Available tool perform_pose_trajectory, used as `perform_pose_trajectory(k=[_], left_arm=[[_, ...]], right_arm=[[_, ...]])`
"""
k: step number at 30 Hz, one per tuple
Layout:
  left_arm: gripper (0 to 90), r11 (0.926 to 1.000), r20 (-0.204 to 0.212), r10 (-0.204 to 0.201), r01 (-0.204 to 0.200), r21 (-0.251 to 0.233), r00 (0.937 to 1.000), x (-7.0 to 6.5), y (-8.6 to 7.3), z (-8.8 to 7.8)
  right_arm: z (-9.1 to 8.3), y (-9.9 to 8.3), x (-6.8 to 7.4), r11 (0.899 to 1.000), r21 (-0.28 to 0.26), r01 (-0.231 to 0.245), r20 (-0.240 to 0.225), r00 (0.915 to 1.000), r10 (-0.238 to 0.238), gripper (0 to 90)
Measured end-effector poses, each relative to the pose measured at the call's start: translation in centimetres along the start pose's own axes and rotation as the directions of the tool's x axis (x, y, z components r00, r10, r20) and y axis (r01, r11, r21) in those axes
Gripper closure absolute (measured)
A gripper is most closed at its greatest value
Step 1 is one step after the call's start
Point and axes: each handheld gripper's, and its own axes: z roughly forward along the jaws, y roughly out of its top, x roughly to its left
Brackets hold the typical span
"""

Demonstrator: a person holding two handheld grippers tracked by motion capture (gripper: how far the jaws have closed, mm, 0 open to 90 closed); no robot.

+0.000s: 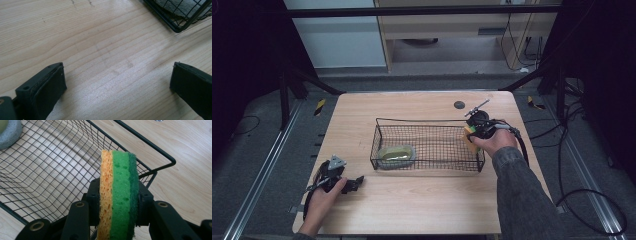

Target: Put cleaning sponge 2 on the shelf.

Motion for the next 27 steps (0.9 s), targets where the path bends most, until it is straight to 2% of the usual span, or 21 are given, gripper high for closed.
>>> perform_pose_trajectory(k=[13, 16, 18, 21, 27], left_arm=[[0.0, 1.0, 0.0, 0.0, 0.0, 0.0, 1.0, 0.0, 0.0, 0.0], [0.0, 1.0, 0.0, 0.0, 0.0, 0.0, 1.0, 0.0, 0.0, 0.0], [0.0, 1.0, 0.0, 0.0, 0.0, 0.0, 1.0, 0.0, 0.0, 0.0], [0.0, 1.0, 0.0, 0.0, 0.0, 0.0, 1.0, 0.0, 0.0, 0.0], [0.0, 1.0, 0.0, 0.0, 0.0, 0.0, 1.0, 0.0, 0.0, 0.0]], right_arm=[[1.8, 0.0, 0.3, 1.0, 0.03, 0.001, 0.015, 0.9999, -0.001, 64.1], [2.1, 0.0, 0.3, 0.999, 0.034, 0.012, 0.019, 0.9997, -0.013, 64.0], [2.2, 0.1, 0.4, 0.999, 0.037, 0.003, 0.021, 0.9998, -0.003, 64.0], [2.5, 0.2, 0.4, 0.999, 0.041, 0.019, 0.024, 0.9995, -0.02, 64.0], [3.0, 0.3, 0.5, 0.999, 0.049, 0.013, 0.026, 0.9996, -0.014, 63.8]])
